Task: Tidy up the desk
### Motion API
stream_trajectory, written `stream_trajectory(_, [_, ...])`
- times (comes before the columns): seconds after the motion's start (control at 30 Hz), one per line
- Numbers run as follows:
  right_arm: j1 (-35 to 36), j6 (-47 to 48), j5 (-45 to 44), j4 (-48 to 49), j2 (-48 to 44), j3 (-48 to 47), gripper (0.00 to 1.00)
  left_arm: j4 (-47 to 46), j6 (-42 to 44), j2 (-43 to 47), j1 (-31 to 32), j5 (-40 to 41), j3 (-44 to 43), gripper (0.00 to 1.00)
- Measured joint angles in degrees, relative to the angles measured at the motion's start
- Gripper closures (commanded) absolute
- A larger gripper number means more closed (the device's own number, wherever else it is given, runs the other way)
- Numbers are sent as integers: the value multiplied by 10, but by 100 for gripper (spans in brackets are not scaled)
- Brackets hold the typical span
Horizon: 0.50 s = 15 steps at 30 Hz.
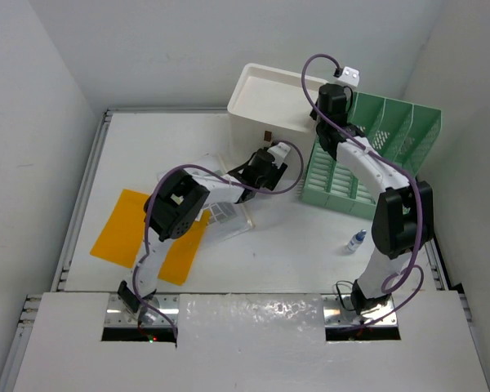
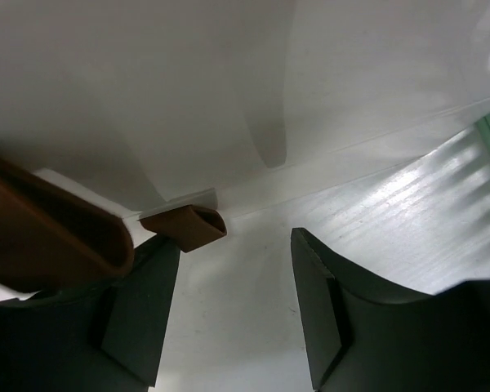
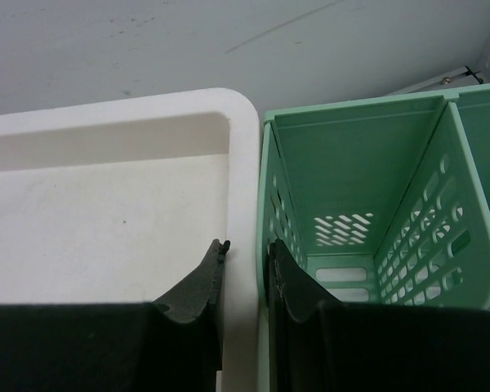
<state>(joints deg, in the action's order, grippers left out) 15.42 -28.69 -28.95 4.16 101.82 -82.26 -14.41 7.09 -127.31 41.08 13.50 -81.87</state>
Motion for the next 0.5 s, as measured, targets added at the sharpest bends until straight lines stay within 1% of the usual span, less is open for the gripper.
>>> stream_trajectory(0.2, [0, 2, -1, 5, 0, 2, 100, 0, 8, -1, 1, 19, -3, 47])
stream_trajectory(0.27, [0, 3, 0, 5, 0, 2, 100, -2, 15, -1, 2, 28, -4, 50])
stream_trajectory(0.37, [0, 4, 0, 5, 0, 2, 100, -4, 25, -1, 3, 42, -5, 55])
stream_trajectory(0.5, [0, 7, 0, 5, 0, 2, 100, -10, 37, -1, 4, 57, -5, 67])
